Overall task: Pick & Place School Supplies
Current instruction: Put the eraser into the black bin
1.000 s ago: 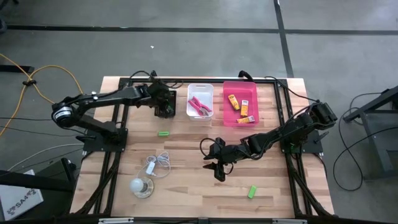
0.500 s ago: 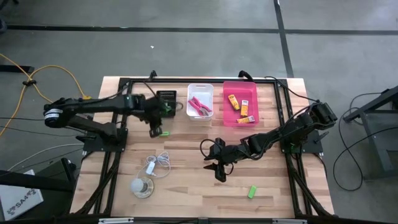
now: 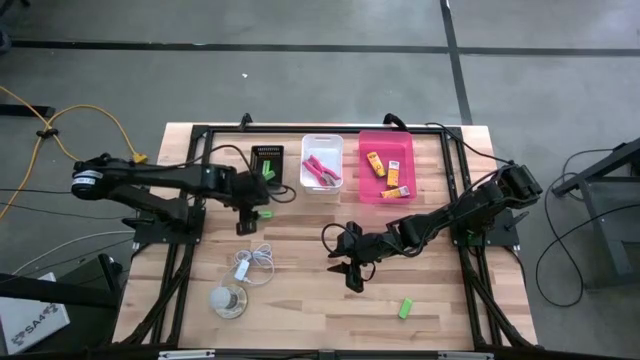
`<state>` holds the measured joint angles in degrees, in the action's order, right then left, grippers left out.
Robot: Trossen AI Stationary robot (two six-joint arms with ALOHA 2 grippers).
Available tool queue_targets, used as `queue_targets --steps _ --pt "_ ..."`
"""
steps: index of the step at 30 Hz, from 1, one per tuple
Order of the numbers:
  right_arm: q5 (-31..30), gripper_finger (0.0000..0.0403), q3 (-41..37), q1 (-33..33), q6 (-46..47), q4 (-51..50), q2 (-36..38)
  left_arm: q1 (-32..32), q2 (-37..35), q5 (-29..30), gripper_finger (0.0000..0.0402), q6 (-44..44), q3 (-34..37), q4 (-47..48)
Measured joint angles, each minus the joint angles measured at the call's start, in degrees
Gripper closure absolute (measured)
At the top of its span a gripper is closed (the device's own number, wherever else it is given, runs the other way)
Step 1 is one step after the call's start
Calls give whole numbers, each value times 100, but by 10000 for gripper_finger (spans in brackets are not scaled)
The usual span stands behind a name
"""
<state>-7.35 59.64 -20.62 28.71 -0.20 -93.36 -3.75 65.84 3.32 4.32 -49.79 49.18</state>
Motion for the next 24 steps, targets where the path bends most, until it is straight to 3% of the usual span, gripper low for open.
queue_targets --steps 7,24 --pt "2 237 0 -2 17 -1 0 29 0 324 162 33 592 21" --pt "1 237 0 -2 51 -1 0 131 0 403 159 -579 1321 -1123"
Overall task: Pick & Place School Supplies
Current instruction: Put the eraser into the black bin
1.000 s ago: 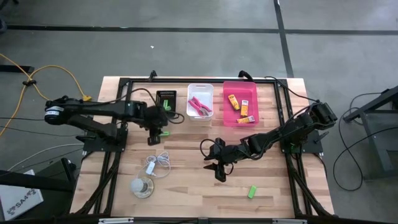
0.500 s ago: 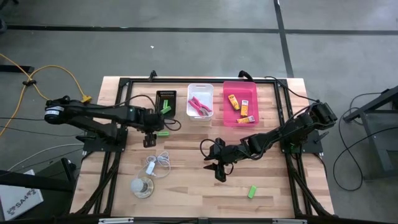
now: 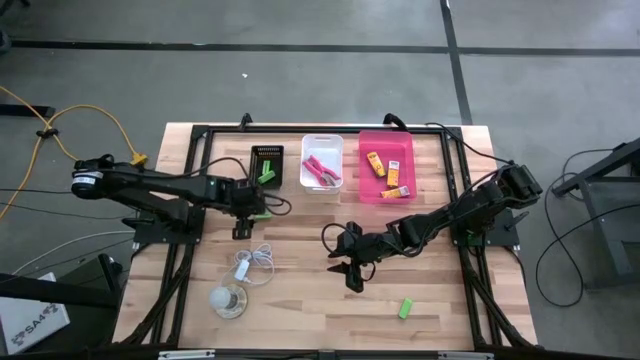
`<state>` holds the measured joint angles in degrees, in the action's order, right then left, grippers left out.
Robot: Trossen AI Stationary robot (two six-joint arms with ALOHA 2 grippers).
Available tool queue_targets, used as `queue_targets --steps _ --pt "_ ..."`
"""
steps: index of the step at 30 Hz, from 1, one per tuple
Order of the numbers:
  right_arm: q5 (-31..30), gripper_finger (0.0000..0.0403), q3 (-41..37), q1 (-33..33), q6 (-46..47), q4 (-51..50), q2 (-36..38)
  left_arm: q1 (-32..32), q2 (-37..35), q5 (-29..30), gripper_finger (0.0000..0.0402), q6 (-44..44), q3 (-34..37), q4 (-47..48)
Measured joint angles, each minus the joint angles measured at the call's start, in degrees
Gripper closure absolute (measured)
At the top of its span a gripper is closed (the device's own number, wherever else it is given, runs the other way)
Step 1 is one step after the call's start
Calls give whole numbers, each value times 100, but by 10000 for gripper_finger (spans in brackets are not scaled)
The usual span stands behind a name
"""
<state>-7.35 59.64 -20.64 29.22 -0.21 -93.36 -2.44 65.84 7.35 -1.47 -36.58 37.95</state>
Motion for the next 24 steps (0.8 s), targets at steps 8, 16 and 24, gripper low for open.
queue_targets --steps 8,16,24 --pt "1 237 0 0 10 0 0 -41 0 12 159 -29 202 -209" --pt "-1 237 0 0 12 2 0 -295 60 -275 159 -158 199 -505" --pt "2 237 -2 0 10 -18 0 -494 533 -477 159 -177 199 -554"
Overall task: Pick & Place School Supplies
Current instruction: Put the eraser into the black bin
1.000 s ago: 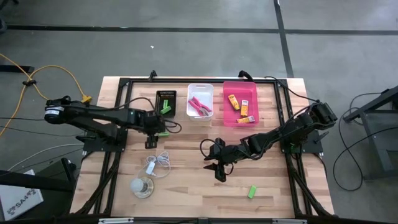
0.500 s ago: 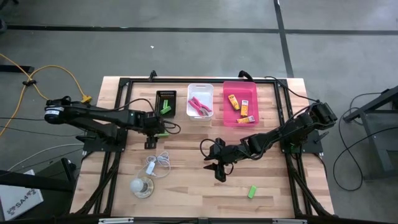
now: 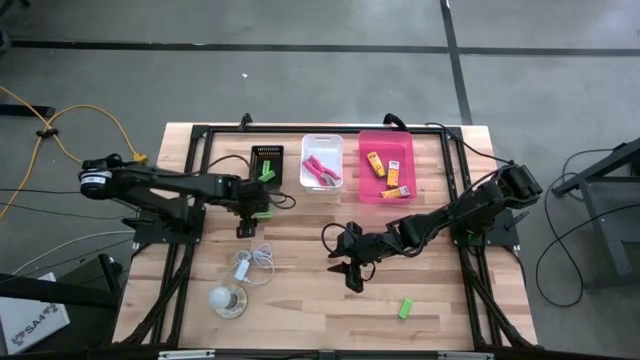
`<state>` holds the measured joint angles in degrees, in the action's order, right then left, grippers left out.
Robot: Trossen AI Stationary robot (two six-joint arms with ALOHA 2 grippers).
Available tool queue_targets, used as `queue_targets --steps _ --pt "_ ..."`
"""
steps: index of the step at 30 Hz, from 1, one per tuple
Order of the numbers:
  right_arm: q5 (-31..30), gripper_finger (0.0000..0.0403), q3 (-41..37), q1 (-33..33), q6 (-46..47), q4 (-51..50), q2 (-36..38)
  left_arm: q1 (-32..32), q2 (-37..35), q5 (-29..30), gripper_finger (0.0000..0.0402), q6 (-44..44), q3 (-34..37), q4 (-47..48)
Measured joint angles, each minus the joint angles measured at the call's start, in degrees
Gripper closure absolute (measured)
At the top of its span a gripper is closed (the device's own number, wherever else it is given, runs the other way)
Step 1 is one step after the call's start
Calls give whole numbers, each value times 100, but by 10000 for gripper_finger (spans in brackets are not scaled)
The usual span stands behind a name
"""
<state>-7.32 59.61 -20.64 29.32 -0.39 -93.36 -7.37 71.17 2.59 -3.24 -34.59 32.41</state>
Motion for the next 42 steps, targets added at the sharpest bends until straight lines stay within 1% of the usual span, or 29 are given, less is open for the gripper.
queue_targets --steps 9,18,27,42 --pt "1 237 0 0 0 -23 0 -40 530 -10 159 0 0 -171" --pt "1 237 0 0 0 -23 0 -40 597 -24 165 0 -7 -244" --pt "1 237 0 0 0 -23 0 -37 604 -40 205 24 -7 -283" --pt "1 237 0 0 0 -23 0 -37 608 -96 255 26 -7 -276"
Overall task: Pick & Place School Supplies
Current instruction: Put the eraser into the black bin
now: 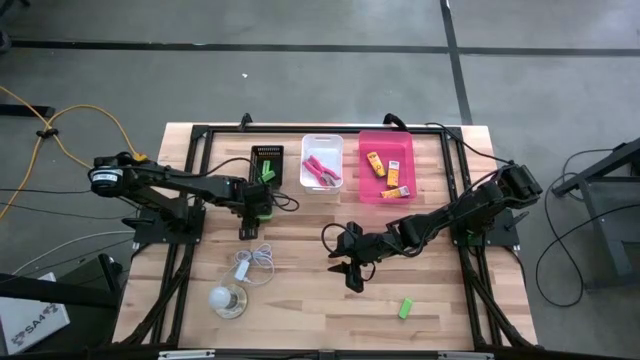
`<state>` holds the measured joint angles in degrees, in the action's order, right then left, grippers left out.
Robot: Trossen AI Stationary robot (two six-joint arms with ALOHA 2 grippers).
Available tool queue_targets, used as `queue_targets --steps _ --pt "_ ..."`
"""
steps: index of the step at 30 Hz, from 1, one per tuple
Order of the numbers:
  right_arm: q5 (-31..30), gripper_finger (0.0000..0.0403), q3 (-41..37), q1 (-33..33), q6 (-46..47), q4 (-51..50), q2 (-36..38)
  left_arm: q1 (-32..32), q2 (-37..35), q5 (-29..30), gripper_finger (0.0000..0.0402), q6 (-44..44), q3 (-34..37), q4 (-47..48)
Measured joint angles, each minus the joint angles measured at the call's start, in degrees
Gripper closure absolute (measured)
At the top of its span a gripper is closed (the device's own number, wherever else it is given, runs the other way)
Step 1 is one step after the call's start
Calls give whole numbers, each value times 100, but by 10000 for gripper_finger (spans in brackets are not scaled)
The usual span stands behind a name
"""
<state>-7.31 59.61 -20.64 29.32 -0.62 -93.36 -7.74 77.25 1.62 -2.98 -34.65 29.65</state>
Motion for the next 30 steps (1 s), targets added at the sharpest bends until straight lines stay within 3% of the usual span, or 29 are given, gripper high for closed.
queue_targets --steps 10,18,30 --pt "0 237 0 0 0 -1 0 -1 0 -28 274 0 0 11" --pt "0 237 0 0 0 0 0 -3 -2 -40 312 48 -7 26" --pt "-1 237 0 1 0 -1 0 -3 -270 -23 317 341 -39 146"
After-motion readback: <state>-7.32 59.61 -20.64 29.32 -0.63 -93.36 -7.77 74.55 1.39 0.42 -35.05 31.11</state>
